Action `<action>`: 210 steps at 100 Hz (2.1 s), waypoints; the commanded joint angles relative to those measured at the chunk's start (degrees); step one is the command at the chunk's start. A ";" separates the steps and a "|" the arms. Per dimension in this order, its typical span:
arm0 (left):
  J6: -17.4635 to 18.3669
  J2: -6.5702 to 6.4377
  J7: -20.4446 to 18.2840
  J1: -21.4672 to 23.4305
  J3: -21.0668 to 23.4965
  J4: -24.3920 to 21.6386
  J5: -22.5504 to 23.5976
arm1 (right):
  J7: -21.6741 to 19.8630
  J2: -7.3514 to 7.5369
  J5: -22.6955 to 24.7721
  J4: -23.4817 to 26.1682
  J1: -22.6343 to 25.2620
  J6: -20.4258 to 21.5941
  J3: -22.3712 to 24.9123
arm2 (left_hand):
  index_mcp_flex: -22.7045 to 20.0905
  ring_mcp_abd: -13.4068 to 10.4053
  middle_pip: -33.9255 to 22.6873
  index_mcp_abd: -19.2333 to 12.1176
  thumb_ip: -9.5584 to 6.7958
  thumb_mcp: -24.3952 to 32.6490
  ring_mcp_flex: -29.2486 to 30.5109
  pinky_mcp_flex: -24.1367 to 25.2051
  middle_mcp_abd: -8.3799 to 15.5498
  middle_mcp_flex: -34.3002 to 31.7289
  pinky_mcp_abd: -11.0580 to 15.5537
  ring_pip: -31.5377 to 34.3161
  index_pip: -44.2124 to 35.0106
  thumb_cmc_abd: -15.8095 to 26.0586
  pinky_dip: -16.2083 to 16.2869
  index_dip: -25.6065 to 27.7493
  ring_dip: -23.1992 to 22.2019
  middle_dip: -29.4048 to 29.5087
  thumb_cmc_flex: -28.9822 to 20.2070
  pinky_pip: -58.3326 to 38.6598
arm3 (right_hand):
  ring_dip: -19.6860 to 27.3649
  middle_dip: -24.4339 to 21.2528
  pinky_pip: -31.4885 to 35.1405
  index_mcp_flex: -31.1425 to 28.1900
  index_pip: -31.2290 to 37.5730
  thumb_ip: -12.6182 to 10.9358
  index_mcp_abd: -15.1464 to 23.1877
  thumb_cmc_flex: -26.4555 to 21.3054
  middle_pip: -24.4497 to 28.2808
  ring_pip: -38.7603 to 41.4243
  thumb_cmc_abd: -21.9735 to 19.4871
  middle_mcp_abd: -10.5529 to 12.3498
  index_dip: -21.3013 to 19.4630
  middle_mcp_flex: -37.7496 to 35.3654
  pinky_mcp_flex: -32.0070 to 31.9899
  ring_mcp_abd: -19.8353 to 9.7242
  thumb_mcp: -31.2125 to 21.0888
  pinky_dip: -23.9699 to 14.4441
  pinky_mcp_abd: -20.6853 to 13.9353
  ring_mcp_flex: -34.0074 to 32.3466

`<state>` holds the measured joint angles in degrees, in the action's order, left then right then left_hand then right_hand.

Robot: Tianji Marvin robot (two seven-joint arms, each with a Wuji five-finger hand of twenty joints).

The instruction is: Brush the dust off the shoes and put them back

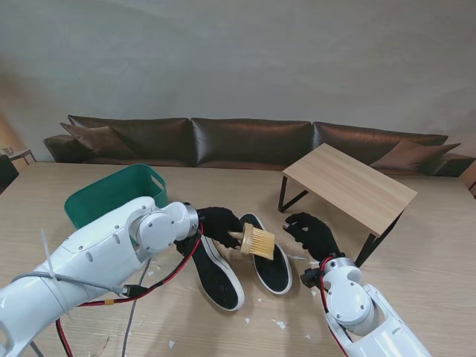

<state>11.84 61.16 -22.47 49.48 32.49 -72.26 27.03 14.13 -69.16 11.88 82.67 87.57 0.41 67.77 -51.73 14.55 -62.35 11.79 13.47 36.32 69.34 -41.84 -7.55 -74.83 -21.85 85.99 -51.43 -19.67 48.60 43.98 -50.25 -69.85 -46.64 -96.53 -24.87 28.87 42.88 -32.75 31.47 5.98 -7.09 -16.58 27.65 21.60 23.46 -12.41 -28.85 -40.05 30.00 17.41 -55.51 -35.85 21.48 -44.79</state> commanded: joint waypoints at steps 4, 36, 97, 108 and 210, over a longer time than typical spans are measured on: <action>0.70 0.64 -1.50 -1.73 -0.98 1.37 -0.14 | -0.75 -0.31 -0.11 0.11 0.17 -0.01 -0.16 | -0.32 1.80 -0.79 0.29 -1.48 -0.41 3.18 0.44 1.65 -2.41 1.34 2.97 -1.51 4.24 -1.42 -0.15 0.24 -0.26 -1.75 -2.80 | -0.77 -0.80 2.27 1.61 0.76 -1.00 -0.46 -0.29 0.71 0.80 -0.92 -1.13 0.52 0.03 -12.29 0.49 -0.77 1.40 0.72 -1.10; 3.31 2.04 -0.70 -7.75 -7.38 6.63 -0.22 | -0.77 -0.34 -0.34 -0.03 0.10 0.04 -0.14 | -0.12 1.33 -0.88 -0.15 -1.47 -0.55 3.18 0.35 2.27 -2.43 1.84 3.03 -1.88 4.54 -1.19 -0.27 -0.13 -0.74 -1.36 -2.95 | -0.77 -0.82 2.30 1.61 0.87 -0.98 -0.50 -0.25 0.71 0.78 -1.00 -1.16 0.64 0.09 -12.33 0.39 -0.68 1.47 0.74 -1.10; -7.63 -0.31 -1.65 -3.21 -3.86 0.88 10.46 | -1.32 -0.23 -0.55 -0.01 0.21 0.02 -0.20 | -1.14 -0.95 -2.16 0.61 -1.91 -0.20 3.40 -2.89 3.72 -2.68 2.36 4.91 -1.71 4.60 -2.15 -0.59 0.19 0.15 -1.14 -5.32 | -0.77 -0.85 2.20 1.69 0.88 -0.99 -0.45 -0.25 0.65 0.70 -1.16 -1.14 0.76 0.18 -12.40 0.51 -0.53 1.55 0.70 -1.01; -10.37 -0.62 -1.23 -1.72 -2.68 -0.72 13.52 | -1.61 -0.17 -0.64 0.09 0.32 -0.02 -0.17 | -1.40 -1.30 -2.48 0.87 -1.99 -0.05 3.41 -3.49 4.14 -2.73 2.28 5.21 -1.60 4.67 -2.62 -0.57 0.52 0.58 -1.13 -5.75 | -0.77 -0.86 2.16 1.71 0.87 -1.00 -0.44 -0.29 0.63 0.71 -1.17 -1.15 0.77 0.23 -12.45 0.48 -0.50 1.56 0.72 -1.04; -4.80 -0.08 0.04 3.54 4.55 -7.33 6.18 | -3.31 0.46 -0.56 3.94 2.75 -1.53 2.11 | -0.59 0.17 -2.29 0.39 -1.85 -0.87 3.24 -1.30 3.36 -2.47 1.81 4.24 -1.25 4.78 -3.72 -0.05 1.51 1.56 -1.56 -4.73 | -0.79 -0.85 2.01 1.76 0.86 -0.99 -0.55 -0.30 0.64 0.70 -1.22 -1.20 0.82 0.16 -12.40 0.56 -0.43 1.46 0.77 -1.04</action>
<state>6.74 60.55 -21.00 53.31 37.19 -79.38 32.67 11.56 -68.61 11.22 86.08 89.86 -1.03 69.94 -51.70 13.81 -63.22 11.54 13.47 35.38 69.47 -43.45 -6.96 -74.83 -21.18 86.70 -52.05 -19.14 45.45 43.58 -49.31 -68.39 -46.62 -96.71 -24.88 28.86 42.91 -32.75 31.55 5.98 -7.51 -16.58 27.67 21.61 23.46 -12.73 -28.80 -40.05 29.99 17.95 -55.51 -34.91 21.53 -44.79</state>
